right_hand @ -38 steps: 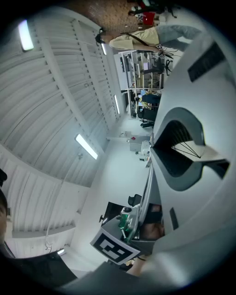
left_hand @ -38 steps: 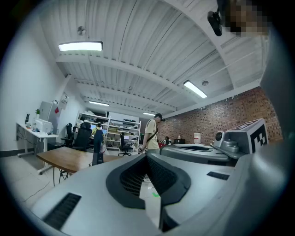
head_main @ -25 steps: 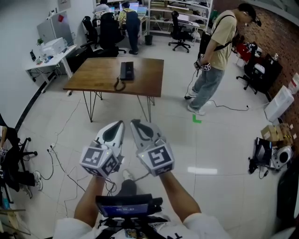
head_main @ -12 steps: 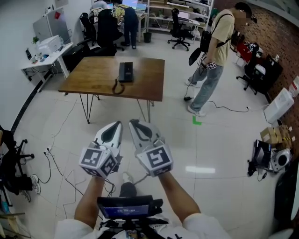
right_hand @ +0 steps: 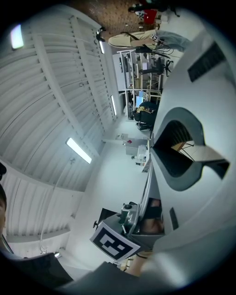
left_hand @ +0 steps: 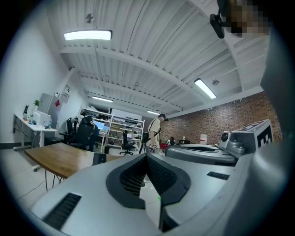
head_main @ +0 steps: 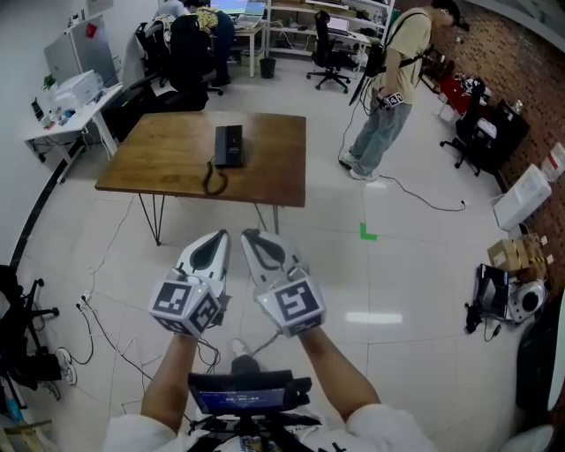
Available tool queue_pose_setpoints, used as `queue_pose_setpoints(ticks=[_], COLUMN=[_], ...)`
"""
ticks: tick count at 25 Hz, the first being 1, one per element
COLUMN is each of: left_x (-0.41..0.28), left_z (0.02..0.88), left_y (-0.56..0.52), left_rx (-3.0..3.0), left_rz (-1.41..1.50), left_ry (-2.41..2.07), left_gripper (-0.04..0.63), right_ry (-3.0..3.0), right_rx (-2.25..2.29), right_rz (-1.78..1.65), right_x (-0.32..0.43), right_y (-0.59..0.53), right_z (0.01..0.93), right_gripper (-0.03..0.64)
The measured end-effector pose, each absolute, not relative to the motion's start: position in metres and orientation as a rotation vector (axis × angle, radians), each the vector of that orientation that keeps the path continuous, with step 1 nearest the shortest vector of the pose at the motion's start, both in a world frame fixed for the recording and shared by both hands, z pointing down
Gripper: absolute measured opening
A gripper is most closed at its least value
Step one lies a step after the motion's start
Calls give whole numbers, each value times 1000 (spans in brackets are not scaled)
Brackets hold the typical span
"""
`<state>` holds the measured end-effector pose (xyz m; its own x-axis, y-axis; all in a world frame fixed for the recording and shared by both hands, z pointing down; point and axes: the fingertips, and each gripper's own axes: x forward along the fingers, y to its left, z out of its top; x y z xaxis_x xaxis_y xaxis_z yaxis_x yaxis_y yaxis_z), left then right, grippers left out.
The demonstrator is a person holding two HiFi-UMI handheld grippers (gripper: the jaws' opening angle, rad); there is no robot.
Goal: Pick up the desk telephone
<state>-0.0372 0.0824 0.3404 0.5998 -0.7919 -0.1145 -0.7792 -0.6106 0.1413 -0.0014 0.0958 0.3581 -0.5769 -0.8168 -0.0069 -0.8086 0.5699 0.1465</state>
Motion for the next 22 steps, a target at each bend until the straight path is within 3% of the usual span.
queue_pose_setpoints(ticks=[22], left_x=[-100], left_z=[326], left_y=[-56], left_rx=[2774], left_rz=[-312], left_ry=[-1243], left_gripper=[5], right_ry=[-2651], right_rx=[1477], right_rz=[-181], right_x=[-61], right_y=[-37], right_z=[353], right_gripper=[3])
